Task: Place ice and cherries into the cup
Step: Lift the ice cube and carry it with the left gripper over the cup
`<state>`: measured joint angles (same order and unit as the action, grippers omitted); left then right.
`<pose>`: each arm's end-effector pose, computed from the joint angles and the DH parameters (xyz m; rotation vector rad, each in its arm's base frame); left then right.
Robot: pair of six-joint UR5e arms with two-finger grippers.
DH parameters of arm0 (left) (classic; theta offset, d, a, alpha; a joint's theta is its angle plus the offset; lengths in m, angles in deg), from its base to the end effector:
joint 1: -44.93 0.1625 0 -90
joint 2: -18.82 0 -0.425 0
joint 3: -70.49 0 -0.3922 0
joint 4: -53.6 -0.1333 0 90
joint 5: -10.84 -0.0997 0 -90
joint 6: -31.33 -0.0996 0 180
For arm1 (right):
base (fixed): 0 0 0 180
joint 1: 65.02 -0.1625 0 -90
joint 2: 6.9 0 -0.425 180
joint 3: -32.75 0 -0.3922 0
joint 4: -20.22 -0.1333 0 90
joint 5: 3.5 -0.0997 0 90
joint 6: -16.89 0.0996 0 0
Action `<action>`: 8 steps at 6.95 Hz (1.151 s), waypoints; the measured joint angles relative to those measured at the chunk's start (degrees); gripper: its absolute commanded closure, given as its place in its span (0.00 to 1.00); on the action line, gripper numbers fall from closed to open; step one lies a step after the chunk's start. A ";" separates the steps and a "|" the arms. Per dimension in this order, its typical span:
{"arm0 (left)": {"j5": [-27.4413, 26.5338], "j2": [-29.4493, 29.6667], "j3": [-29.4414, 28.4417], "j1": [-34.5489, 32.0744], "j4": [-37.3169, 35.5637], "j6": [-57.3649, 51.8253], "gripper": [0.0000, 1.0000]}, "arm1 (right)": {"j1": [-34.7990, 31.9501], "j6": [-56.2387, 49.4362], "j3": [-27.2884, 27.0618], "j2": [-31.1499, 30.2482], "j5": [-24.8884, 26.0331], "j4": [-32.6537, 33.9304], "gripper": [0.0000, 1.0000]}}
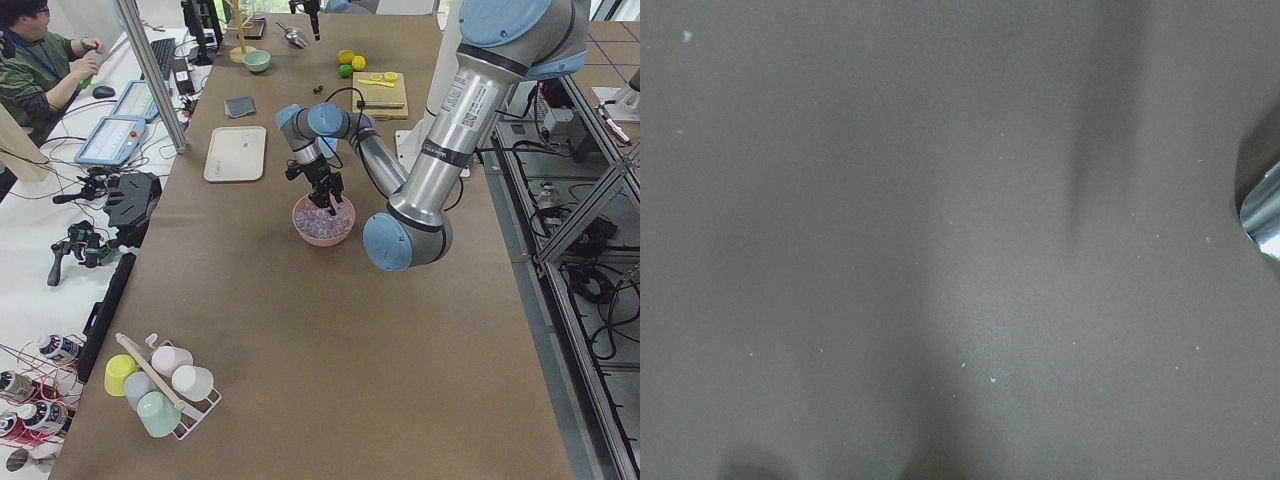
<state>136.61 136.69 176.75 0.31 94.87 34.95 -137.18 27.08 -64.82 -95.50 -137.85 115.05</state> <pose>0.3552 -0.4560 0.3537 -0.3361 0.5464 0.6792 -0.0933 -0.4977 0.5901 -0.1209 -0.7681 -0.1547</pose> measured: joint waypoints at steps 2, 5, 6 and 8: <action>6.15 3.36 -1.90 -3.33 -0.01 1.86 0.86 | 0.00 0.05 -0.02 0.00 -0.02 0.00 0.00; 14.12 7.19 -4.80 -4.78 8.45 17.49 0.88 | 0.00 0.35 -0.39 0.02 -0.04 0.00 0.00; 16.22 8.08 -7.02 -4.43 15.31 25.60 0.88 | 0.00 0.41 -0.46 0.05 -0.04 0.00 0.00; 19.33 11.64 -13.55 -2.82 27.80 39.24 0.89 | 0.00 0.58 -0.53 0.08 -0.04 0.00 0.00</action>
<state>155.94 148.33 163.20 -2.50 122.66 74.19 -137.18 27.66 -65.36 -95.42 -137.89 115.05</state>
